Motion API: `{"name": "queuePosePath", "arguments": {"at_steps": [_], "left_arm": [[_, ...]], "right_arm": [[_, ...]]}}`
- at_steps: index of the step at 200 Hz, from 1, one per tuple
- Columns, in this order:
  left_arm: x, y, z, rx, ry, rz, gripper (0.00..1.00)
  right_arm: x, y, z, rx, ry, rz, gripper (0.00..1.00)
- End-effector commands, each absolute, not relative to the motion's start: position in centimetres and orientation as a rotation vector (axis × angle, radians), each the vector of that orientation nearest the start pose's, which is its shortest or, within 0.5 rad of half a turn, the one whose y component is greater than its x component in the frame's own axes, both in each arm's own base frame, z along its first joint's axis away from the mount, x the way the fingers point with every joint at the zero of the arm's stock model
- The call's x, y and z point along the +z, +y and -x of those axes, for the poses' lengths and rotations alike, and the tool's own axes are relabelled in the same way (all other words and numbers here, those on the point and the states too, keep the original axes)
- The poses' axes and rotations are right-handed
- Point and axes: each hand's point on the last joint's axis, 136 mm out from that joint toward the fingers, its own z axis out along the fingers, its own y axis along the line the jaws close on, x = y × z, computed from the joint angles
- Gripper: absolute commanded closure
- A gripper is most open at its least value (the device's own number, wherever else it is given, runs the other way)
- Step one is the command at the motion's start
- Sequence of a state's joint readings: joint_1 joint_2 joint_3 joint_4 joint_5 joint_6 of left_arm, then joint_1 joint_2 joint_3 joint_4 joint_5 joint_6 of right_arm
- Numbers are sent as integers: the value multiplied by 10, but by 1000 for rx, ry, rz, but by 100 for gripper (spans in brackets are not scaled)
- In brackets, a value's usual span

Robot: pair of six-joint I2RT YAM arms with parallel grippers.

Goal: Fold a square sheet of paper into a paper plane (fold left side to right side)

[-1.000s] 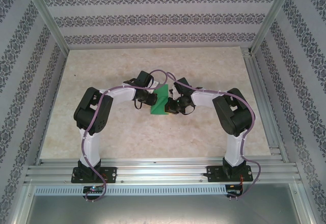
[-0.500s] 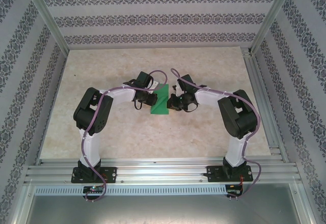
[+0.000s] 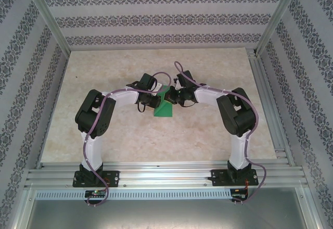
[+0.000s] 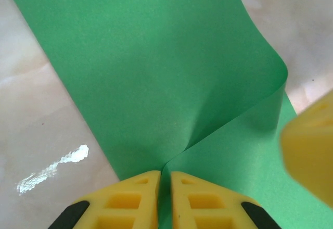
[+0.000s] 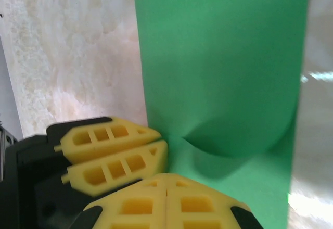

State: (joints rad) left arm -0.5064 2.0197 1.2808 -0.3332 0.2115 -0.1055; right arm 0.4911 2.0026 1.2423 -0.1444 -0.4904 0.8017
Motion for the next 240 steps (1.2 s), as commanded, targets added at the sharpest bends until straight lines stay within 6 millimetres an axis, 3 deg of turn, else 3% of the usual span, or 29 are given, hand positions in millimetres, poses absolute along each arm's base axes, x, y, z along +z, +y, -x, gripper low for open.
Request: {"name": "queuePosePath", "arguments": {"at_steps": [1,194,222,240], "left_arm": [[-21,-243,-371,-373,2744,-629,85],[-24,-240,-367,-361,2748,-628,85],[-12,-240,-371,-369,2714,-621,85],[9,-242,-376,-430,2677,-594,82]], "right_arm": [[53,312,-407,1090,2657,-214,99],[-5,305,-388,963,2788,-201,98],[-16,300,-378,939,2814,-208,98],[-24,295,-372,918,2828,-216,98]]}}
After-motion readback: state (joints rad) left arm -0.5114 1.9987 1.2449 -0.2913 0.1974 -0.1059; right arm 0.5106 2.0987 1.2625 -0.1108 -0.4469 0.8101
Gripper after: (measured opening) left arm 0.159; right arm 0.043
